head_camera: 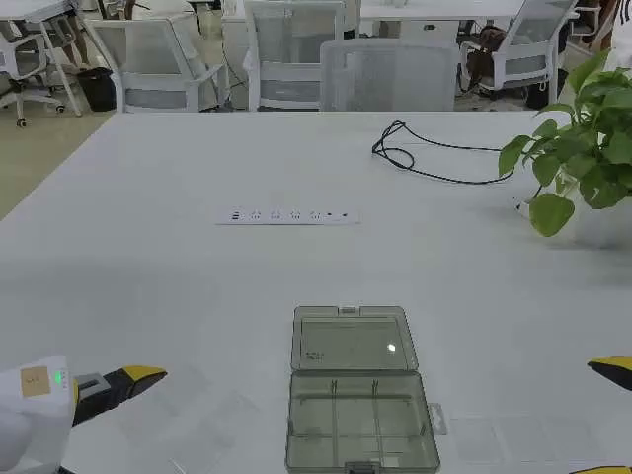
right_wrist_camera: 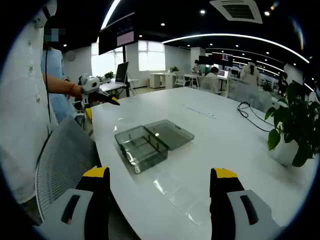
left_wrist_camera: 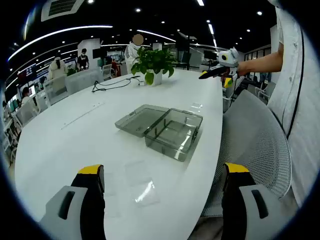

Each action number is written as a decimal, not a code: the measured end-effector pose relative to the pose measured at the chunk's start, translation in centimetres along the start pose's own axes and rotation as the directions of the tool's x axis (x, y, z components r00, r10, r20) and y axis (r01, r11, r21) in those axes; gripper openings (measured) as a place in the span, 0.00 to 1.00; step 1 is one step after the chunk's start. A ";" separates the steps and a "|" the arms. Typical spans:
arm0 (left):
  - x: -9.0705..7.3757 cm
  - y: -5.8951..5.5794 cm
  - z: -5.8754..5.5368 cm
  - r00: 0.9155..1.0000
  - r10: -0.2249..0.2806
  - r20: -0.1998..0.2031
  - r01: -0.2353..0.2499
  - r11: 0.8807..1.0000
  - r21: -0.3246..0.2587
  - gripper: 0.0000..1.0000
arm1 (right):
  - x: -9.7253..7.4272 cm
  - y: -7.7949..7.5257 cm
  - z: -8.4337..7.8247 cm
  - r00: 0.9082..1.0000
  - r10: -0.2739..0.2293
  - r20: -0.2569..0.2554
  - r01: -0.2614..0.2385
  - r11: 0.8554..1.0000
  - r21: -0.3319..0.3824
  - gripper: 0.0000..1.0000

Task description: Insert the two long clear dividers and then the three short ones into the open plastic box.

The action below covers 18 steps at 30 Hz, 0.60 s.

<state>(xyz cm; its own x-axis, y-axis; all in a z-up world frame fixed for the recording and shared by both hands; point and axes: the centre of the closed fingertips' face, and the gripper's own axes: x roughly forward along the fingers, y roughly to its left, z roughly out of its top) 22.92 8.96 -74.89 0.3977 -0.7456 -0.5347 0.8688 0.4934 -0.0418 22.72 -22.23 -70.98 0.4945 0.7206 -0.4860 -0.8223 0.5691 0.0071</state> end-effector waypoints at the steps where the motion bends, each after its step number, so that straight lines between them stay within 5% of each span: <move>1: 0.0 0.0 0.0 1.000 -0.002 0.000 0.002 1.000 0.000 1.00 | 0.0 0.0 0.0 1.000 0.001 0.000 -0.001 1.000 0.000 0.83; 18: 0.5 0.1 -0.3 1.000 -0.011 -0.005 0.011 1.000 -0.005 1.00 | 0.5 0.2 -0.4 1.000 0.011 -0.015 -0.011 1.000 -0.003 0.83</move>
<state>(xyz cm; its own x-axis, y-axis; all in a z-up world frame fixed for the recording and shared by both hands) 23.12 8.80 -75.37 0.3864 -0.7491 -0.5381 0.8718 0.4871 -0.0521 22.75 -21.88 -71.56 0.4811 0.7207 -0.4991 -0.8286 0.5597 0.0095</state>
